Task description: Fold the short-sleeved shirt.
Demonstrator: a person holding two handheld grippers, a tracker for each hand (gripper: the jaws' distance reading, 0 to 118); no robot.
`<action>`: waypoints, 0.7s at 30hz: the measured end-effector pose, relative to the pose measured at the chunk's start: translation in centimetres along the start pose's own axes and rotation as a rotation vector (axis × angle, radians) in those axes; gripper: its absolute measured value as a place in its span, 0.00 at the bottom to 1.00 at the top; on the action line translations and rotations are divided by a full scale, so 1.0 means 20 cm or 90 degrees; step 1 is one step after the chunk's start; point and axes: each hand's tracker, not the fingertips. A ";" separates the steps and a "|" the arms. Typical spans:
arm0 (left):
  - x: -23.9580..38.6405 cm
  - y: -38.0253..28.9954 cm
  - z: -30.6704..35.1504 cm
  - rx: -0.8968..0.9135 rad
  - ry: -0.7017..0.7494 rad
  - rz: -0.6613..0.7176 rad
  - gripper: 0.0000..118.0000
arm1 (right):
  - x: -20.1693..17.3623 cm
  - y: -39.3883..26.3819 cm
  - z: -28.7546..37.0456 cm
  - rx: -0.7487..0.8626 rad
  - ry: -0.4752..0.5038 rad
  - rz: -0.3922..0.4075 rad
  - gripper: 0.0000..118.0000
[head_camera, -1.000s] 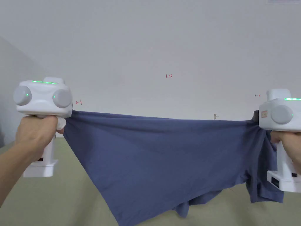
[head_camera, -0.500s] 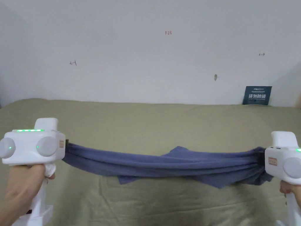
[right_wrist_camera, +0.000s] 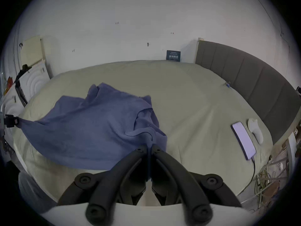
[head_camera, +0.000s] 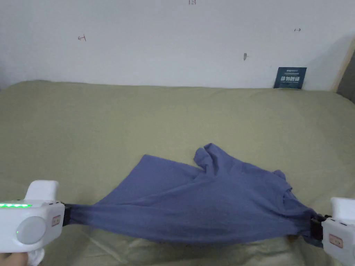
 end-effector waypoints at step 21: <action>-0.11 -0.13 -0.01 0.012 -0.026 0.025 0.72 | -0.35 -0.02 0.09 0.040 0.027 0.056 0.78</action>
